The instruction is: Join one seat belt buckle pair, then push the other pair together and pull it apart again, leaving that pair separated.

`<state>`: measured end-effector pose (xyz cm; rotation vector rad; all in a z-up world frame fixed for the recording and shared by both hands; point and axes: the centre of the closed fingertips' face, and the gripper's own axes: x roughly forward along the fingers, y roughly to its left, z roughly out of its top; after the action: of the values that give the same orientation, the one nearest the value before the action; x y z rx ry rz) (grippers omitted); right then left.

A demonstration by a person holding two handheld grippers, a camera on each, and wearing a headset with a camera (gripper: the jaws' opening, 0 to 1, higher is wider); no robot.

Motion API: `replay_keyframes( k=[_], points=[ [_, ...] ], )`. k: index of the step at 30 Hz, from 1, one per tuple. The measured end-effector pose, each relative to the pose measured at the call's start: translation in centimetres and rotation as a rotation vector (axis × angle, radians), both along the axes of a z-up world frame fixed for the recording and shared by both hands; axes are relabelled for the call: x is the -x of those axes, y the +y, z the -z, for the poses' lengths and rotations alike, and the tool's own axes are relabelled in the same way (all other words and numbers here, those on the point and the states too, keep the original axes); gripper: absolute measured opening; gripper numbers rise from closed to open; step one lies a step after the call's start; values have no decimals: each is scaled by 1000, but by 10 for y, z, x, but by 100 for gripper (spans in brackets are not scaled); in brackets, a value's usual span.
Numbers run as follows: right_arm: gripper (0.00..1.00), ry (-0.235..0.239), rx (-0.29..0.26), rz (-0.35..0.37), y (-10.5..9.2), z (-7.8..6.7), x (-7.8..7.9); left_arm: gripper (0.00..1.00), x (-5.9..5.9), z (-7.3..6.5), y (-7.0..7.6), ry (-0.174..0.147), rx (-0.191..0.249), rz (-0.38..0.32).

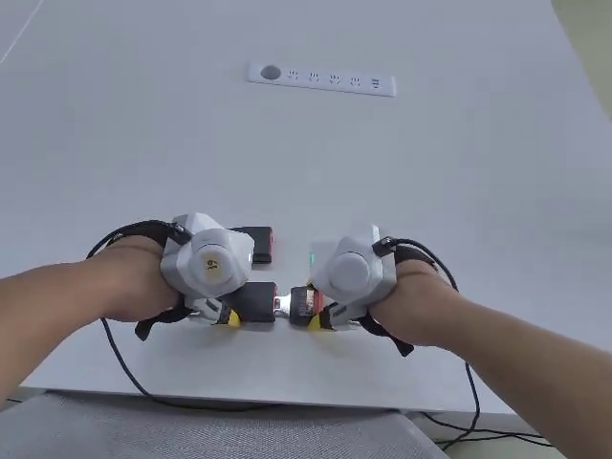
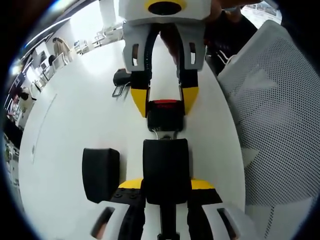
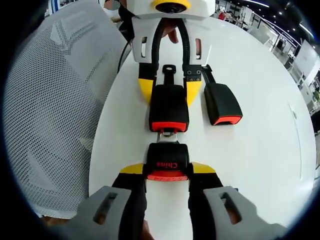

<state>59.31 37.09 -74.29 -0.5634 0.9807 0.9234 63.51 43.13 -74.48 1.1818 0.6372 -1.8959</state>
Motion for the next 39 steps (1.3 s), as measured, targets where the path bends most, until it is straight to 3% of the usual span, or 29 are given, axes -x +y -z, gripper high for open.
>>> replay_keyframes(
  k=[11,12,13,14,15,30,34,39],
  points=[
    [29,-13,-30,17,10,0,-6,31,0,1,0,9,10,1],
    [29,-11,-35,24,11,-1,-7,31,-1,1,0,11,11,-1],
    [29,-14,-20,80,9,-5,-9,31,0,2,-1,21,18,-9],
    [29,-34,-22,3,13,-6,-10,31,-1,3,-1,22,17,-16],
    [29,-15,-29,33,12,-7,-7,31,0,2,-1,23,22,-18],
    [29,-18,-19,4,10,-3,-4,31,-3,1,2,23,29,-12],
    [29,-20,-5,-19,9,-4,-2,31,-3,1,2,37,40,-33],
    [28,-3,5,2,8,-2,-3,30,-2,0,3,29,34,-59]
  ],
)
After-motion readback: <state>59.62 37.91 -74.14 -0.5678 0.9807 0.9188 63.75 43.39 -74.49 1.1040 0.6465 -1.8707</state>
